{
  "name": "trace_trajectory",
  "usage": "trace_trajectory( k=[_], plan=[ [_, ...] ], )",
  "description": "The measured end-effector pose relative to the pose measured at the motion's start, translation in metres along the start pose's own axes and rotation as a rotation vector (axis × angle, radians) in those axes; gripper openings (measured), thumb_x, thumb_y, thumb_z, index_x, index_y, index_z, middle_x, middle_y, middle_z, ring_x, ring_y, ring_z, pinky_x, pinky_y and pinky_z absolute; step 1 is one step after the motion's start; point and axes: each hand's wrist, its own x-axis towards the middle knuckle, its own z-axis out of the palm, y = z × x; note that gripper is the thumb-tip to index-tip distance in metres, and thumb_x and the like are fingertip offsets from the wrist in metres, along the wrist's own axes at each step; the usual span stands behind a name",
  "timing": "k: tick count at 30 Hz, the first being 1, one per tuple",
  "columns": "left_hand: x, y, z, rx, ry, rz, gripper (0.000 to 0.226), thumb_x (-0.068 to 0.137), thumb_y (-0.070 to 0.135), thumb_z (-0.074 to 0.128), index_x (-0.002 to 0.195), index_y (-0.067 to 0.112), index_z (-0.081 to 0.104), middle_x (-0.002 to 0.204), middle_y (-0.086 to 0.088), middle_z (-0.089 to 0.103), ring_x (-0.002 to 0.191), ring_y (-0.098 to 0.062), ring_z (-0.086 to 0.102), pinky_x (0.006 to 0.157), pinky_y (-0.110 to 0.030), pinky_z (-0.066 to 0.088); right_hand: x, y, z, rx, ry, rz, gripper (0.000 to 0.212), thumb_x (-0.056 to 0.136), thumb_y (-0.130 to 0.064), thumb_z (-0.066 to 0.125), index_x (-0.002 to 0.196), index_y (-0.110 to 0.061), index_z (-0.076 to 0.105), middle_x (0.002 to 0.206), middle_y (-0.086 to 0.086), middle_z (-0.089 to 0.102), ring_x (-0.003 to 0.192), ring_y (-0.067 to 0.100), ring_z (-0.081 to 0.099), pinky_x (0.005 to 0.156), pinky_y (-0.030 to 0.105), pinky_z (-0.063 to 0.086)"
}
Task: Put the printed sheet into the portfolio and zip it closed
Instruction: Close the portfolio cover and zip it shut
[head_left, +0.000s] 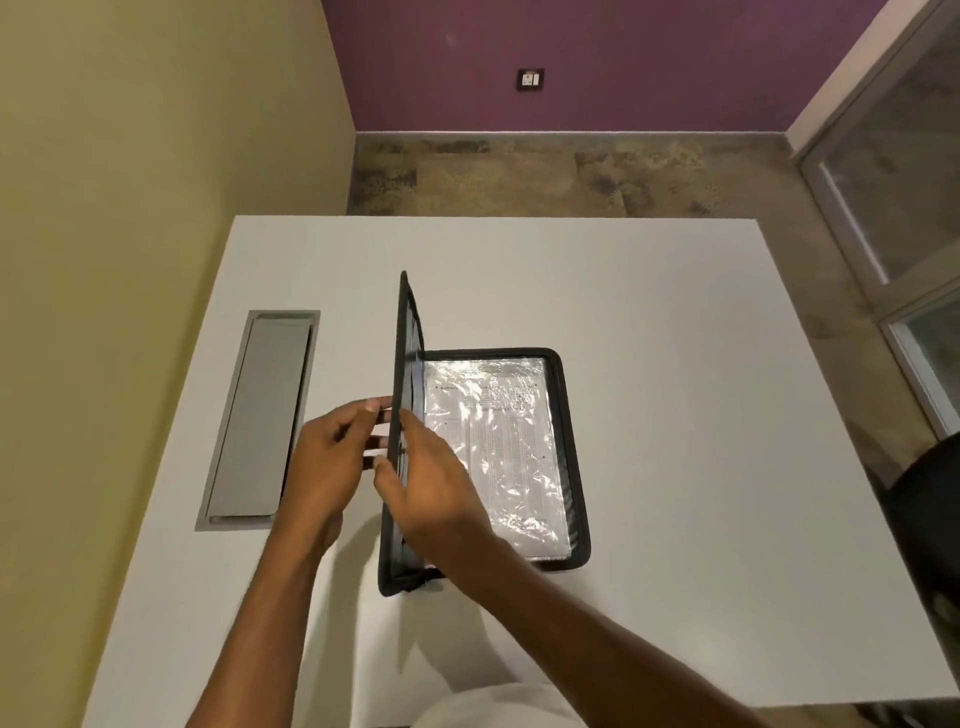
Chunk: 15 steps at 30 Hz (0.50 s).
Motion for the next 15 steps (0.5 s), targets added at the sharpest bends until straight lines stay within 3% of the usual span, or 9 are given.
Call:
trace_trajectory(
  k=[3,6,10,13,15],
  plan=[
    [-0.002,-0.015,0.021,0.039,-0.173,0.071,0.028,0.107,0.036,0.052,0.127,0.044,0.07,0.123,0.021,0.072,0.114,-0.003,0.068,0.094,-0.027,0.056,-0.005,0.012,-0.02,-0.087,0.087,0.051,0.048,0.097,-0.027,0.043,0.145,-0.029,0.04,0.131,-0.001,0.059,0.119,0.019,0.059,0.099,0.046,0.054],
    [0.0,-0.039,0.045,0.193,-0.304,0.142,0.043,0.101,0.046,0.055,0.143,0.051,0.053,0.154,0.021,0.048,0.142,0.0,0.043,0.117,-0.033,0.038,-0.011,0.032,-0.047,-0.164,0.181,0.064,0.047,0.102,-0.022,0.047,0.149,-0.02,0.043,0.131,0.005,0.05,0.116,0.021,0.056,0.097,0.04,0.053],
    [0.003,-0.066,0.09,0.435,-0.412,0.237,0.058,0.099,0.049,0.06,0.152,0.054,0.037,0.17,0.013,0.018,0.153,-0.007,0.02,0.121,-0.03,0.02,-0.018,0.077,-0.082,-0.13,0.268,0.19,0.046,0.1,-0.007,0.052,0.146,-0.011,0.052,0.125,0.007,0.055,0.105,0.013,0.054,0.098,0.026,0.049],
    [0.008,-0.088,0.124,0.472,-0.441,0.224,0.066,0.099,0.037,0.067,0.156,0.048,0.035,0.171,0.008,0.015,0.157,-0.014,0.016,0.126,-0.035,0.021,-0.026,0.111,-0.098,-0.089,0.381,0.265,0.044,0.1,0.001,0.053,0.141,-0.014,0.056,0.118,-0.005,0.058,0.101,0.006,0.054,0.092,0.005,0.044],
    [0.009,-0.102,0.147,0.544,-0.433,0.25,0.073,0.097,0.032,0.07,0.158,0.042,0.033,0.172,0.002,0.015,0.159,-0.021,0.014,0.127,-0.038,0.021,-0.025,0.133,-0.103,-0.12,0.424,0.305,0.047,0.099,0.003,0.057,0.143,-0.012,0.056,0.123,0.002,0.064,0.108,0.012,0.059,0.095,0.004,0.038]
  ],
)
